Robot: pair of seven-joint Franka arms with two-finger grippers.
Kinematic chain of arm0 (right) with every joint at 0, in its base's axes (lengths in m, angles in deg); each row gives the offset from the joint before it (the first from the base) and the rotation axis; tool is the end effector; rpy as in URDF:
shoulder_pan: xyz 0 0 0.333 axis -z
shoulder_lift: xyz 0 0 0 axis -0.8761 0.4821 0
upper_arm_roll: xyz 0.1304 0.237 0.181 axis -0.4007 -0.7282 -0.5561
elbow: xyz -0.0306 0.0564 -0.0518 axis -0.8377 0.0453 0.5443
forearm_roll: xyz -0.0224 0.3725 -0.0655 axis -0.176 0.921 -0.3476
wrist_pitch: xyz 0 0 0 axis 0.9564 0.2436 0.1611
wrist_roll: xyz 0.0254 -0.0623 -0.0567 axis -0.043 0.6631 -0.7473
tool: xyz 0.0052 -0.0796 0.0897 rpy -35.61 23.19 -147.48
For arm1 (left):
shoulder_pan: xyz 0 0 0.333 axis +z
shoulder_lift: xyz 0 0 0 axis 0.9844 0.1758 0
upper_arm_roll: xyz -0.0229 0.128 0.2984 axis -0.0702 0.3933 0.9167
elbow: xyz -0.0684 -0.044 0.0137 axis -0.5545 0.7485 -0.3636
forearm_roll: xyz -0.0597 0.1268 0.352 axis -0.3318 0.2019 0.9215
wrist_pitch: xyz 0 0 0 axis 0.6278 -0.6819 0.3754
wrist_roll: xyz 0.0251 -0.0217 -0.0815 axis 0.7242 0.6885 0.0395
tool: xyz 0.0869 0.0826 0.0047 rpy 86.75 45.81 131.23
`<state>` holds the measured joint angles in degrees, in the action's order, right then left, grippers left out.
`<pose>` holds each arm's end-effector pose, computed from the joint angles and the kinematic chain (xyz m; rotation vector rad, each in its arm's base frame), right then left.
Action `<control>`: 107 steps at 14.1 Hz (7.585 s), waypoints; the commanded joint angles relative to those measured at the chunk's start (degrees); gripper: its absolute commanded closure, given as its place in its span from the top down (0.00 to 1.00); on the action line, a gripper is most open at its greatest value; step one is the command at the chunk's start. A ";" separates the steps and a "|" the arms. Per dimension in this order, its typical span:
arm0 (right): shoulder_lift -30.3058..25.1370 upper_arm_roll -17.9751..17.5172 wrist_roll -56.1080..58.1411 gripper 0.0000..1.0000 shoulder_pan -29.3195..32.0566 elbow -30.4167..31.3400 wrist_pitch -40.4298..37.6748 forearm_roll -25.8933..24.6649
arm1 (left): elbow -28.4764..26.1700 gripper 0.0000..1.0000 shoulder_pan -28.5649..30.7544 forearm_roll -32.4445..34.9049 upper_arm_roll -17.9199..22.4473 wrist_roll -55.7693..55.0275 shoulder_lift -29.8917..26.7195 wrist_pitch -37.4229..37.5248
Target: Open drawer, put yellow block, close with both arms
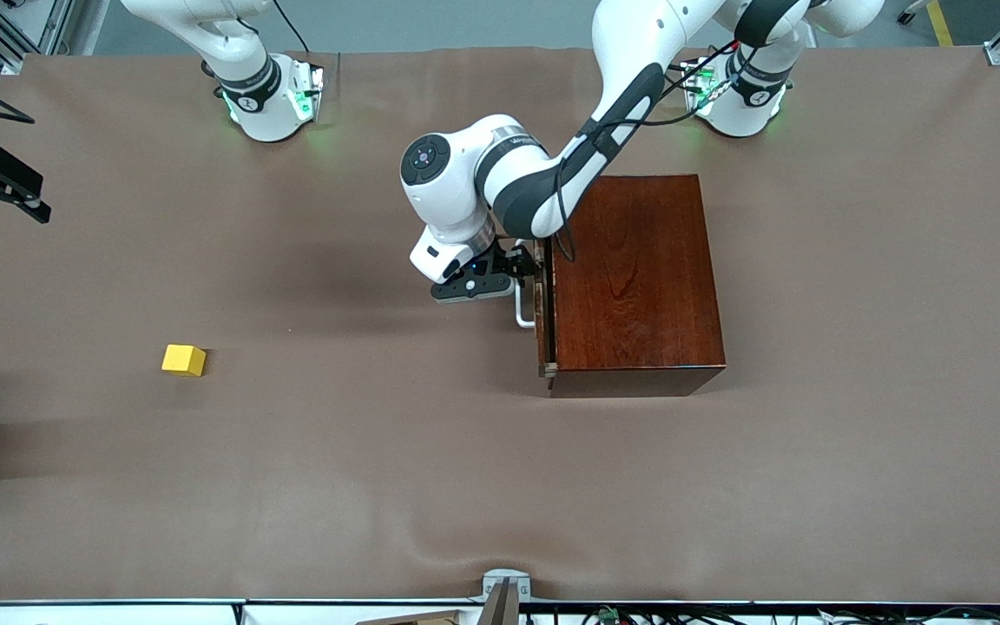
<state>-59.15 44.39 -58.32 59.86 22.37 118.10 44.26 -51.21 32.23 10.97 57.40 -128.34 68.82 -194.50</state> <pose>0.5235 -0.0231 0.6605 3.1102 0.1943 0.1075 0.4547 -0.5763 0.2961 -2.9552 -0.0590 -0.1278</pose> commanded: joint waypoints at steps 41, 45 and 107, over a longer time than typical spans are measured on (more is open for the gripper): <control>20.86 -0.49 0.21 1.00 0.53 0.32 3.75 -0.03 | 8.69 1.00 -3.16 -1.75 -0.39 -11.53 5.10 -9.82; 21.66 -0.49 -0.05 1.00 0.88 2.86 6.02 -0.03 | 8.69 1.00 -3.25 -1.75 -0.39 -11.62 3.95 -9.64; 24.56 -2.95 -31.05 0.00 -5.17 3.57 8.50 13.58 | -20.93 1.00 49.92 -17.05 0.22 60.89 -50.02 22.79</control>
<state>-32.48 41.11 -85.07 56.31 25.15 127.74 55.82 -70.86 81.51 -5.33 58.07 -68.52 20.18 -171.84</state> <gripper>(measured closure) 0.441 0.000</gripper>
